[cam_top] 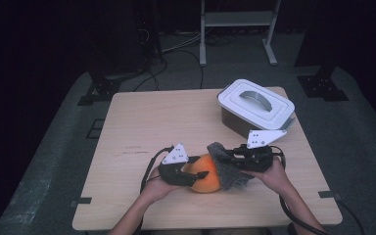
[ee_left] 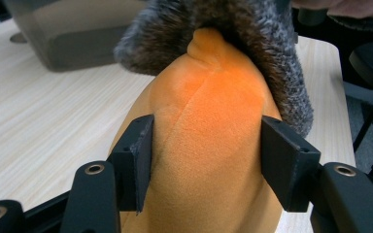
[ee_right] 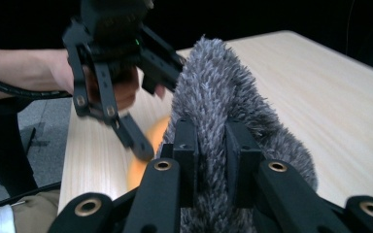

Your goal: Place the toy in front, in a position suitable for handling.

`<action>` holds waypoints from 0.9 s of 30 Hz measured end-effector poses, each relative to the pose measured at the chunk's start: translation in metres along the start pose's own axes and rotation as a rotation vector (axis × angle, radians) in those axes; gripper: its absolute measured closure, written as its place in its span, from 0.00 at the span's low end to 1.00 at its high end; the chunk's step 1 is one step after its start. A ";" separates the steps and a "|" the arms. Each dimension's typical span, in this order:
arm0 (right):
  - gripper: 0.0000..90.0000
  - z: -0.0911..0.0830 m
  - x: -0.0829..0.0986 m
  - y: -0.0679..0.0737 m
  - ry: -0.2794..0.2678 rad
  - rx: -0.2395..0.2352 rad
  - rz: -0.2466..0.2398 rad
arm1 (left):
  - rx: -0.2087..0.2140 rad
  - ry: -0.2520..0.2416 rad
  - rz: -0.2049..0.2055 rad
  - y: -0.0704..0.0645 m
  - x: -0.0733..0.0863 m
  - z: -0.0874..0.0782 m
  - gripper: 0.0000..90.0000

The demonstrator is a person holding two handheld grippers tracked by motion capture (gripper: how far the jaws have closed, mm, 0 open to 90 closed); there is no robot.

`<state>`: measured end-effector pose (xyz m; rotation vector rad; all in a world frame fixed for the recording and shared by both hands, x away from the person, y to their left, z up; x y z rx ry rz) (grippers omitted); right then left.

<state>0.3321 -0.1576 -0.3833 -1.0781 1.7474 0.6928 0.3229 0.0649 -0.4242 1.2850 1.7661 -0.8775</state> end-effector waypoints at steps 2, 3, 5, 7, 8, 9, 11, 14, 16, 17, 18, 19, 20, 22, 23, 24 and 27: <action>0.85 0.004 0.003 0.001 0.024 0.001 -0.008 | 0.011 0.001 0.006 0.001 0.001 0.000 0.44; 0.85 0.007 0.007 0.000 0.042 -0.002 -0.003 | 0.023 -0.003 0.010 0.002 0.002 0.000 0.42; 0.85 0.010 0.017 -0.002 0.077 -0.019 0.008 | 0.036 -0.009 0.025 0.002 0.002 0.000 0.38; 0.85 0.008 0.020 -0.004 0.081 -0.024 0.010 | 0.035 -0.020 0.033 0.004 0.002 0.000 0.32; 0.85 0.005 0.021 -0.005 0.091 -0.017 0.005 | 0.038 -0.022 0.032 0.005 0.002 0.000 0.28; 0.85 0.004 0.023 -0.005 0.094 -0.014 0.005 | 0.043 -0.023 0.023 0.007 0.003 -0.001 0.26; 0.85 0.000 0.028 -0.008 0.093 -0.021 0.019 | 0.047 -0.019 0.002 0.013 0.006 -0.001 0.22; 0.85 -0.004 0.036 -0.012 0.087 -0.046 0.036 | 0.088 -0.022 -0.053 0.020 0.012 0.002 0.16; 0.85 -0.007 0.040 -0.016 0.092 -0.046 0.039 | 0.137 -0.003 -0.102 0.024 0.018 0.007 0.13; 0.85 -0.008 0.041 -0.017 0.098 -0.037 0.042 | 0.152 0.003 -0.113 0.025 0.020 0.010 0.13; 0.85 -0.009 0.041 -0.019 0.098 -0.025 0.046 | 0.153 -0.002 -0.113 0.025 0.022 0.012 0.14; 0.85 -0.009 0.042 -0.021 0.103 -0.017 0.053 | 0.146 -0.004 -0.107 0.024 0.021 0.011 0.20; 0.85 -0.009 0.042 -0.022 0.107 -0.009 0.056 | 0.130 0.002 -0.098 0.024 0.020 0.011 0.26; 0.85 -0.009 0.041 -0.022 0.105 0.007 0.062 | 0.097 0.008 -0.086 0.022 0.017 0.008 0.37; 0.85 -0.009 0.039 -0.023 0.105 0.018 0.059 | 0.080 0.011 -0.083 0.021 0.016 0.007 0.41; 0.85 -0.010 0.036 -0.023 0.100 0.025 0.060 | 0.064 0.014 -0.084 0.019 0.014 0.006 0.44; 0.85 -0.014 0.022 -0.020 0.056 0.029 0.055 | 0.016 0.035 -0.062 0.013 0.007 0.001 0.46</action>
Point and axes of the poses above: each handheld gripper's, and its own axes: z roughly forward along the jaws, x roughly out of its underside, y roughly to its left, the point moved 3 cm from there along z, roughly forward along the jaws, and after that the axes turned 8 degrees about x, right-handed, at the moved point
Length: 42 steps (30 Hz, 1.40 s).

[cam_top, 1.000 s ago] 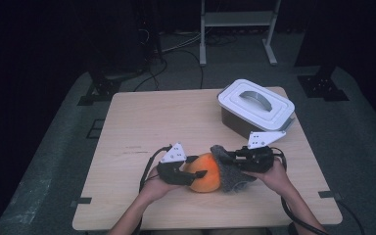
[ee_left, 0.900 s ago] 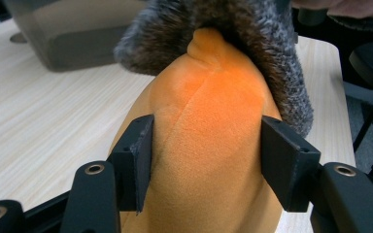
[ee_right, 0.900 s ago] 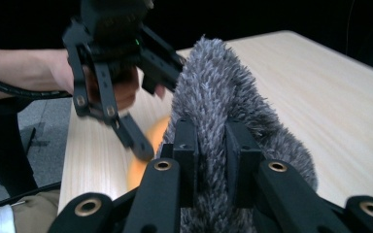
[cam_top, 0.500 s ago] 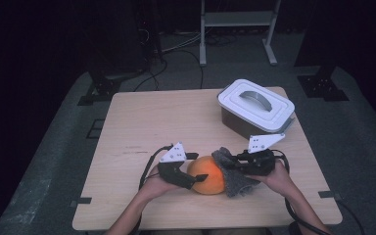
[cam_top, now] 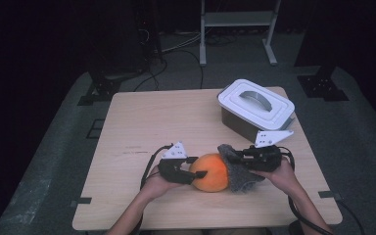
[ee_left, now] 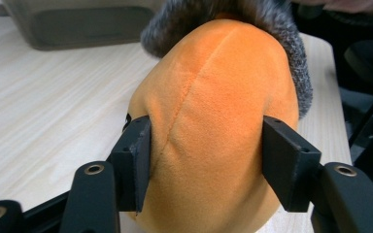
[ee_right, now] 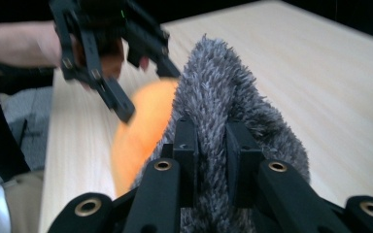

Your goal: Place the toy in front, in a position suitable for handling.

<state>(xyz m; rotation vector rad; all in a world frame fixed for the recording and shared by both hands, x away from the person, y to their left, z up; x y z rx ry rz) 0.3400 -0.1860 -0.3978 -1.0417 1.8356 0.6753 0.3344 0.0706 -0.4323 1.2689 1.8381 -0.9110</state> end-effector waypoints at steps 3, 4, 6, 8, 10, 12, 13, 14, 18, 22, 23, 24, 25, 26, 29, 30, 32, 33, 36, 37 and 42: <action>0.85 0.004 -0.015 0.013 -0.027 -0.022 -0.045 | -0.020 0.007 0.031 -0.008 -0.006 -0.002 0.47; 0.85 0.008 -0.017 0.017 -0.015 -0.024 -0.059 | -0.022 0.008 0.038 -0.009 -0.006 -0.002 0.48; 0.85 0.016 -0.014 0.019 0.012 -0.032 -0.059 | -0.025 0.023 0.047 -0.010 -0.005 -0.004 0.48; 0.85 0.022 -0.007 0.016 0.027 -0.043 -0.045 | -0.019 0.021 0.036 -0.009 -0.002 -0.006 0.48; 0.85 0.022 -0.002 0.011 0.028 -0.049 -0.024 | -0.013 0.021 0.033 -0.007 0.000 -0.007 0.48; 0.85 0.020 0.001 0.009 0.029 -0.049 -0.012 | -0.011 0.021 0.033 -0.007 0.000 -0.007 0.48; 0.84 0.017 0.008 0.005 0.034 -0.050 0.005 | -0.005 0.017 0.035 -0.008 0.000 -0.007 0.47; 0.84 0.017 0.009 0.005 0.036 -0.049 0.005 | 0.004 0.016 0.038 -0.008 0.001 -0.006 0.47; 0.84 0.011 0.017 0.004 0.049 -0.049 0.010 | 0.083 -0.022 0.014 -0.006 0.002 -0.005 0.33; 0.84 0.010 0.019 0.004 0.050 -0.049 -0.007 | 0.081 -0.038 -0.001 -0.001 0.007 -0.002 0.15; 0.84 0.010 0.020 0.003 0.048 -0.050 -0.004 | 0.073 -0.027 0.001 0.002 0.009 0.000 0.14; 0.84 0.010 0.020 0.002 0.047 -0.052 0.001 | 0.083 -0.021 -0.011 0.005 0.012 0.001 0.13; 0.84 0.009 0.022 0.000 0.047 -0.053 0.004 | 0.095 -0.024 -0.023 0.006 0.014 0.003 0.13; 0.84 0.009 0.022 -0.001 0.047 -0.052 0.010 | 0.108 -0.033 -0.033 0.008 0.015 0.004 0.14; 0.84 0.009 0.024 -0.004 0.050 -0.044 0.021 | 0.102 -0.044 -0.020 0.007 0.015 0.003 0.28; 0.83 0.009 0.023 -0.004 0.049 -0.040 0.025 | 0.090 -0.038 -0.016 0.006 0.013 0.001 0.34; 0.83 0.007 0.020 -0.004 0.041 -0.019 0.032 | 0.053 -0.025 -0.009 0.004 0.008 -0.002 0.41; 0.83 0.004 0.014 0.000 0.021 -0.011 0.019 | 0.050 -0.022 -0.004 0.002 0.006 -0.003 0.43; 0.84 0.000 0.000 0.009 -0.034 -0.014 -0.006 | 0.006 0.002 0.036 -0.003 -0.001 -0.007 0.45; 0.84 0.001 -0.005 0.014 -0.040 -0.015 -0.021 | 0.002 0.005 0.048 -0.005 -0.003 -0.009 0.46; 0.84 0.018 0.002 0.016 0.006 -0.022 -0.025 | -0.021 0.011 0.068 -0.007 -0.007 -0.018 0.47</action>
Point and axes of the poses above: each handheld gripper's, and its own axes: z roughly forward along the jaws, x roughly out of its underside, y roughly to its left, the point moved 3 cm from there along z, roughly forward along the jaws, and after that the axes turned 8 degrees about x, right-handed, at the moved point
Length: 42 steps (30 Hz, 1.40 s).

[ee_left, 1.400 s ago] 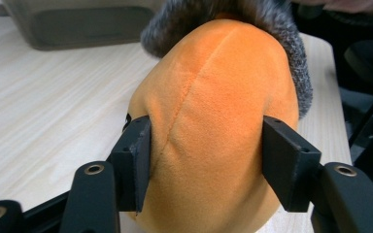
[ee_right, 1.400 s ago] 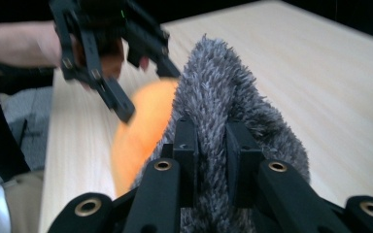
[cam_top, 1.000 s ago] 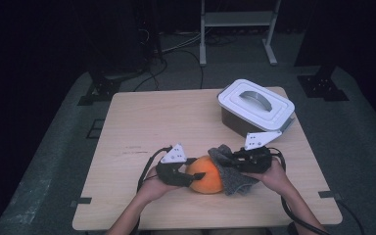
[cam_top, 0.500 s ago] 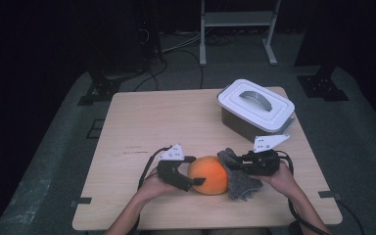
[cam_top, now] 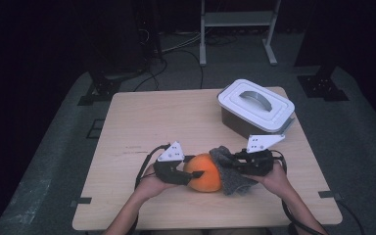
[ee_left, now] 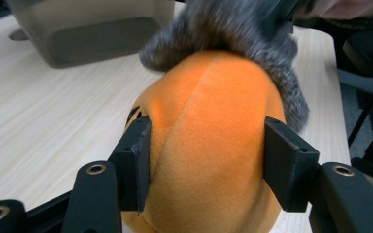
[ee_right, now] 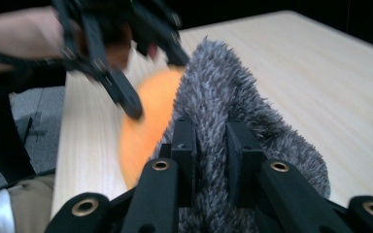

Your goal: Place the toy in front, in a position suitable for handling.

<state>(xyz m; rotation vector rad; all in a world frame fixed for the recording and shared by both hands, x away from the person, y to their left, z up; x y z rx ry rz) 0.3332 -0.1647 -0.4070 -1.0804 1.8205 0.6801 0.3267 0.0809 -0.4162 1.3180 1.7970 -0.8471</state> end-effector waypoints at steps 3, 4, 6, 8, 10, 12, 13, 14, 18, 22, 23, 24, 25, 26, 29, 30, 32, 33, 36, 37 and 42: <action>0.84 0.006 0.009 -0.008 0.020 -0.006 0.038 | 0.012 -0.018 -0.021 0.002 0.004 0.002 0.46; 0.84 0.006 0.010 -0.009 0.032 -0.005 0.037 | 0.020 -0.021 -0.027 0.003 0.004 0.002 0.44; 0.84 0.006 0.013 -0.009 0.039 -0.009 0.041 | 0.043 -0.036 -0.039 0.005 0.006 0.003 0.39; 0.84 0.007 0.016 -0.009 0.058 -0.011 0.029 | 0.057 -0.050 -0.052 0.007 0.007 0.003 0.31; 0.84 0.006 0.018 -0.009 0.059 -0.015 0.032 | 0.070 -0.059 -0.058 0.009 0.009 0.003 0.26; 0.84 0.006 0.019 -0.009 0.061 -0.017 0.029 | 0.078 -0.055 -0.071 0.011 0.011 0.004 0.20; 0.84 0.006 0.019 -0.009 0.062 -0.016 0.030 | 0.087 -0.061 -0.076 0.012 0.013 0.005 0.19; 0.84 0.006 0.020 -0.010 0.064 -0.016 0.030 | 0.104 -0.065 -0.085 0.014 0.016 0.005 0.19; 0.84 0.007 0.023 -0.013 0.079 -0.012 0.027 | 0.129 -0.074 -0.098 0.019 0.021 0.003 0.18; 0.84 0.006 0.025 -0.014 0.088 -0.008 0.025 | 0.130 -0.040 -0.127 0.025 0.028 0.004 0.09; 0.84 0.005 0.026 -0.015 0.092 -0.004 0.026 | 0.140 -0.044 -0.130 0.026 0.030 0.004 0.09; 0.84 0.005 0.026 -0.016 0.090 -0.004 0.031 | 0.154 -0.042 -0.141 0.026 0.032 0.005 0.09; 0.84 0.004 0.027 -0.017 0.092 -0.005 0.033 | 0.164 -0.040 -0.142 0.026 0.032 0.007 0.09; 0.84 0.004 0.028 -0.017 0.092 -0.005 0.032 | 0.171 -0.044 -0.141 0.025 0.032 0.009 0.09; 0.84 0.004 0.029 -0.019 0.095 0.003 0.038 | 0.187 -0.060 -0.146 0.024 0.033 0.013 0.13; 0.84 0.004 0.029 -0.019 0.096 0.005 0.041 | 0.177 -0.068 -0.137 0.023 0.032 0.012 0.19; 0.84 0.004 0.030 -0.021 0.093 0.004 0.050 | 0.143 -0.061 -0.129 0.022 0.030 0.010 0.33; 0.84 0.003 0.030 -0.022 0.088 0.003 0.057 | 0.127 -0.057 -0.129 0.022 0.027 0.009 0.38; 0.84 -0.001 0.025 -0.025 0.082 0.015 0.055 | 0.075 -0.042 -0.098 0.018 0.018 0.002 0.43; 0.84 -0.003 0.023 -0.025 0.079 0.026 0.055 | 0.057 -0.031 -0.087 0.018 0.016 0.000 0.44; 0.84 -0.013 0.008 -0.021 0.031 0.046 0.034 | 0.003 0.010 -0.095 0.019 0.013 -0.011 0.45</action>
Point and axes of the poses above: each handheld gripper's, and its own axes: z roughly forward along the jaws, x roughly out of its underside, y roughly to its left, the point moved 3 cm from there along z, roughly forward along the jaws, and after that the axes turned 8 degrees about x, right-handed, at the moved point
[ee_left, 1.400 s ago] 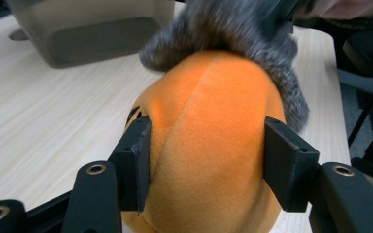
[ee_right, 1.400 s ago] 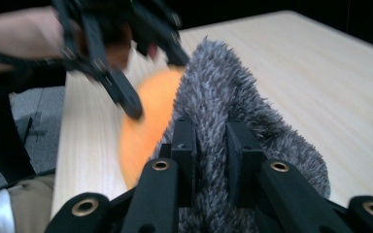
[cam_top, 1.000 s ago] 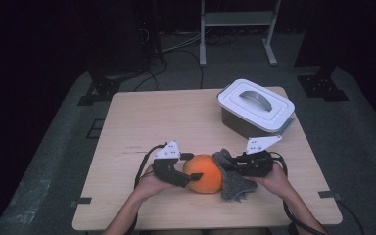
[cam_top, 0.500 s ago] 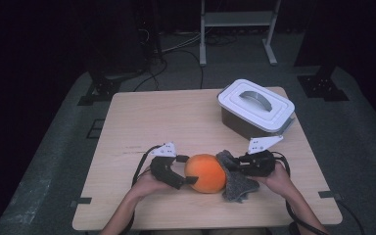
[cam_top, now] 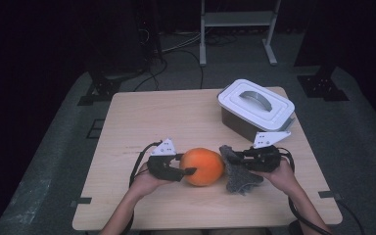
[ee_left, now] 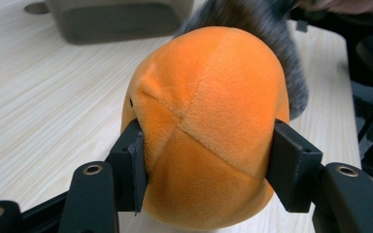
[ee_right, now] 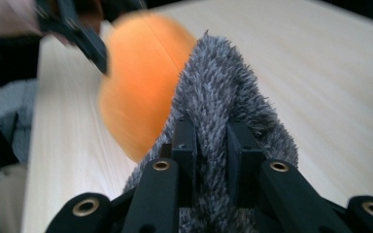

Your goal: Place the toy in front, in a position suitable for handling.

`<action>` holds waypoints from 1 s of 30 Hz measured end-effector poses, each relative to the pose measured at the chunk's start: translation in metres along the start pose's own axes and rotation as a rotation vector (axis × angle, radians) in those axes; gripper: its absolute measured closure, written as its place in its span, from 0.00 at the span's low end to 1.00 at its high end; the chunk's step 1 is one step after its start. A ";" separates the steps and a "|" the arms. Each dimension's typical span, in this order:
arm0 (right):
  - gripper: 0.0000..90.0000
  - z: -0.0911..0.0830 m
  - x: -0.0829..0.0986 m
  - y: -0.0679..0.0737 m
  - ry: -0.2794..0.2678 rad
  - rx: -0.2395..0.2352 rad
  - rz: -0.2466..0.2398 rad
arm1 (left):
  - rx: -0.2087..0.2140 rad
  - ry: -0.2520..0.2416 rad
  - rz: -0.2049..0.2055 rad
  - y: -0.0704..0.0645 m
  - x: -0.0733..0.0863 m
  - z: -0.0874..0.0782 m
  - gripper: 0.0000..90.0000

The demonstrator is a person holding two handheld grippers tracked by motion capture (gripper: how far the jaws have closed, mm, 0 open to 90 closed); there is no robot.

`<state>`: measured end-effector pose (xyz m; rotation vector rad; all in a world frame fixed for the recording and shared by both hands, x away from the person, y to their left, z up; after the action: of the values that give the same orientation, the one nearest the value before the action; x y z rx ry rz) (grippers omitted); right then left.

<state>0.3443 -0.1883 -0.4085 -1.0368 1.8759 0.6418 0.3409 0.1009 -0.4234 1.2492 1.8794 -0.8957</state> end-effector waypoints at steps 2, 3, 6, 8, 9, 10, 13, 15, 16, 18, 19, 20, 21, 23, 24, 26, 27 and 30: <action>0.84 -0.002 -0.010 0.007 -0.042 -0.009 -0.010 | -0.002 0.009 0.000 -0.001 -0.001 0.001 0.45; 0.84 -0.001 -0.014 0.012 -0.058 -0.019 -0.010 | -0.001 0.011 0.002 -0.003 -0.002 0.001 0.45; 0.84 0.009 -0.019 0.023 -0.054 -0.035 -0.034 | 0.028 0.005 0.017 -0.008 -0.007 0.002 0.45; 0.84 0.019 -0.016 0.026 -0.028 -0.042 -0.040 | 0.026 0.015 0.034 -0.011 -0.008 0.001 0.45; 0.84 0.023 -0.013 0.024 -0.020 -0.043 -0.035 | 0.020 0.016 0.038 -0.011 -0.007 0.000 0.45; 0.84 0.025 -0.010 0.023 -0.013 -0.045 -0.028 | 0.017 0.006 0.029 -0.010 -0.007 -0.001 0.45; 0.84 0.031 0.001 0.016 0.017 -0.037 0.001 | 0.008 -0.005 0.022 -0.008 -0.007 -0.004 0.45; 0.84 0.033 0.003 0.015 0.028 -0.028 0.007 | 0.007 -0.004 0.017 -0.007 -0.007 -0.005 0.45; 0.84 0.034 0.003 0.014 0.027 -0.027 0.009 | 0.002 -0.003 0.016 -0.007 -0.007 -0.005 0.45; 0.84 0.031 -0.002 0.017 0.012 -0.012 -0.004 | -0.006 -0.001 0.023 -0.008 -0.008 -0.005 0.45; 0.84 0.028 -0.008 0.020 -0.021 -0.016 -0.004 | -0.007 -0.002 0.023 -0.009 -0.009 -0.004 0.45; 0.84 0.028 -0.008 0.020 -0.021 -0.016 -0.004 | -0.007 -0.002 0.023 -0.009 -0.009 -0.004 0.45; 0.84 0.024 -0.015 0.025 -0.064 -0.030 -0.007 | -0.001 -0.001 0.027 -0.012 -0.010 -0.003 0.45; 0.84 0.027 -0.016 0.028 -0.051 -0.026 -0.029 | -0.005 0.013 0.031 -0.012 -0.009 -0.001 0.44; 0.84 0.029 -0.013 0.027 -0.036 -0.028 -0.032 | -0.001 0.011 0.032 -0.012 -0.007 0.000 0.42; 0.84 0.033 -0.006 0.023 -0.017 -0.040 -0.016 | 0.008 0.006 0.027 -0.012 -0.006 0.001 0.38; 0.84 0.033 -0.003 0.020 -0.010 -0.044 -0.007 | 0.016 -0.007 0.034 -0.011 -0.005 0.003 0.35; 0.83 0.033 0.003 0.016 0.003 -0.043 0.005 | 0.035 -0.038 0.027 -0.010 -0.006 0.004 0.27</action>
<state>0.3447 -0.1567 -0.4264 -1.0613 1.8749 0.6861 0.3334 0.0920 -0.4186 1.2670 1.8200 -0.9357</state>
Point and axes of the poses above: each handheld gripper's, and its own axes: z roughly forward along the jaws, x roughly out of its underside, y roughly to its left, the point moved 3 cm from there along z, roughly forward along the jaws, and after that the axes turned 8 degrees about x, right-handed, at the moved point
